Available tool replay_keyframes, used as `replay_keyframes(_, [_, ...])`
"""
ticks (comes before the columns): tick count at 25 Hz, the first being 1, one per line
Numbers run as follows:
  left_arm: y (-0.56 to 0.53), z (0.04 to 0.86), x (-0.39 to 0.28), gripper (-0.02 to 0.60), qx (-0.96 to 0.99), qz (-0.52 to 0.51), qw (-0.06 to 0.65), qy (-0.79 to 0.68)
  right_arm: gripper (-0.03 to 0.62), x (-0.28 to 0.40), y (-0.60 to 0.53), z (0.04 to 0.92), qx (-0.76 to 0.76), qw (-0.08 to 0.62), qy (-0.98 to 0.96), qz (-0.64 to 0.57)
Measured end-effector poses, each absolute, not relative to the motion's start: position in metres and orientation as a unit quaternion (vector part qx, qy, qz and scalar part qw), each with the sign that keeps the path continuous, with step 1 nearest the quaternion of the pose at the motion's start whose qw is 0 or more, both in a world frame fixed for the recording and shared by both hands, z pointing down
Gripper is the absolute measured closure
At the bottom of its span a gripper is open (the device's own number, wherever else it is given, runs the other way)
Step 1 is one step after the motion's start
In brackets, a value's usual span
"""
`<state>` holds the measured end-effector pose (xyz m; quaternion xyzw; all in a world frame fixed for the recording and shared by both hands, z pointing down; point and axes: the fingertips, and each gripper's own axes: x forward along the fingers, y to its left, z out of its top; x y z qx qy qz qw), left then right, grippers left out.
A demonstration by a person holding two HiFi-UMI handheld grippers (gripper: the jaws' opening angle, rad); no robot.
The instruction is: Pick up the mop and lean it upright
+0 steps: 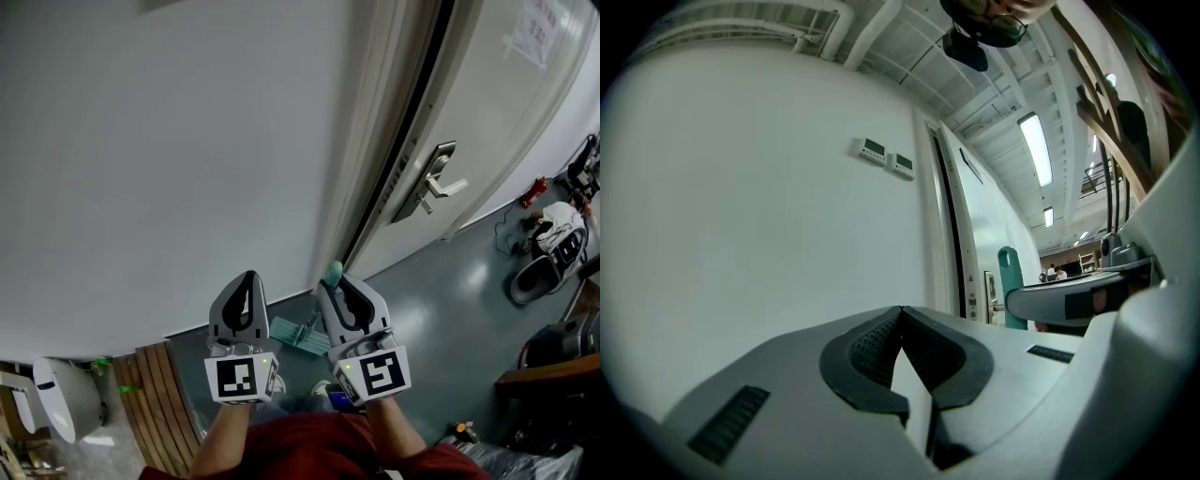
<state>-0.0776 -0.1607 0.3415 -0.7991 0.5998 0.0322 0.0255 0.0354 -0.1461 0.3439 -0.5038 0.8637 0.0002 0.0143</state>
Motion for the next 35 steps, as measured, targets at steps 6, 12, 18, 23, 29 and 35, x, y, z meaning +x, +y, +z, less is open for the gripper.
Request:
replay_keyframes(6, [-0.158,0.345,-0.086,0.569,-0.792,0.026,0.020,0.609,0.490,0.022,-0.148,0.355,-0.487,0.002,0.873,-0.004])
replay_keyframes(12, [-0.157,0.351,-0.093,0.568,-0.786,0.022,0.017,0.617,0.490,0.015,-0.158,0.386,-0.478,-0.021,0.878,-0.016])
replay_keyframes(18, [-0.154,0.358,-0.100,0.569,-0.782,0.015,0.015,0.623,0.490,0.007,-0.162,0.424,-0.473,-0.049,0.879,-0.033])
replay_keyframes(23, [-0.156,0.362,-0.103,0.568,-0.779,0.012,0.014,0.626,0.490,0.004,-0.166,0.453,-0.470,-0.078,0.878,-0.043])
replay_keyframes(29, [-0.158,0.366,-0.102,0.569,-0.780,0.010,0.012,0.626,0.490,0.001,-0.173,0.463,-0.473,-0.081,0.877,-0.044])
replay_keyframes(35, [-0.158,0.364,-0.104,0.569,-0.778,0.010,0.011,0.628,0.490,-0.004,-0.186,0.464,-0.478,-0.076,0.874,-0.042])
